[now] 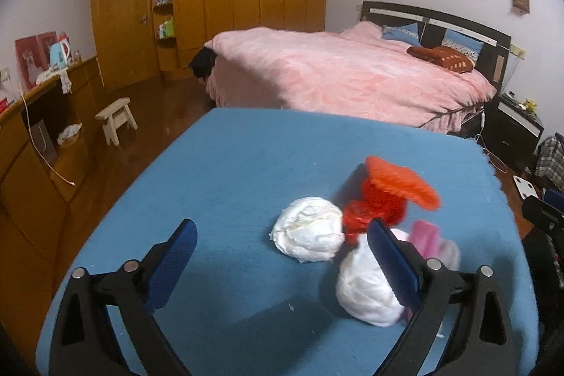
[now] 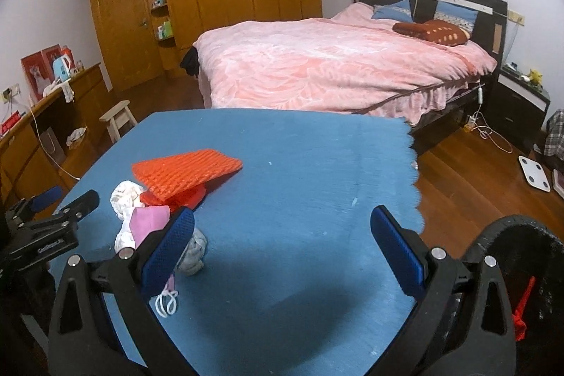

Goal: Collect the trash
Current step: 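Move both open tools back over the table, then grasp the white crumpled paper ball with the left tool while the right tool grasps the orange mesh pad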

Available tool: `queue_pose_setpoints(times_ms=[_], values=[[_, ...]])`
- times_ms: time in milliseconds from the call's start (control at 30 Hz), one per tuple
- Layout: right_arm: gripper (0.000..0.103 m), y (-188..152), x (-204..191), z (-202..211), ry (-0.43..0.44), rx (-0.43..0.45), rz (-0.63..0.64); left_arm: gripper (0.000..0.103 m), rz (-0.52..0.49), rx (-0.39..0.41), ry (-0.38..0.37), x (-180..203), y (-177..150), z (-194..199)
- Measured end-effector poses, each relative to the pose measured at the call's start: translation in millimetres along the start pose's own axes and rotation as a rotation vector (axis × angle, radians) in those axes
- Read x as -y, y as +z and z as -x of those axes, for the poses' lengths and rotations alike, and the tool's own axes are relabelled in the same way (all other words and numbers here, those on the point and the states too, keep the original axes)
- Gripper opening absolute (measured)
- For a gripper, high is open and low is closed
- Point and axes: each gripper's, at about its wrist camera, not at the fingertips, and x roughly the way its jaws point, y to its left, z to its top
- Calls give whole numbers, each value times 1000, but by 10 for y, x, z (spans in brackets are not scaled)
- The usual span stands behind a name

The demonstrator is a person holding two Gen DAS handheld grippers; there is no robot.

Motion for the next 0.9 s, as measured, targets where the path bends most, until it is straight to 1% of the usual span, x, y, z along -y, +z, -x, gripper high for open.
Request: queue_pose_setpoints(times_ms=[233,367,467,533,567,633,667,700,800,900], values=[[97,8,-99,-245,6,-25,13,92,-17,-62,-24,22,-10,-329],[97,-21,-111,-335,6,-41,18,91,-37,-99,-19,61,-6,-499],[97,-31,-122,-381,5,-48,22,87,-27,-140,-37,37,-16,-627],[97,-32,-135,-412,6,-53,24,82,-12,-173,-69,16,-21,-695],[97,-33,-138,-423,7,-55,25,78,-1,-183,-91,-2,-17,-715],[98,-33,-158,-449,9,-59,27,59,14,-193,-139,-19,-25,-728],[98,-30,-168,-456,12,-59,29,54,18,-194,-164,-20,-34,-721],[98,-30,-176,-459,13,-59,30,47,20,-194,-183,-16,-35,-714],[97,-19,-215,-475,19,-59,37,43,24,-185,-195,-8,-28,-687],[97,-8,-232,-484,23,-59,42,43,51,-173,-208,-54,-9,-616]])
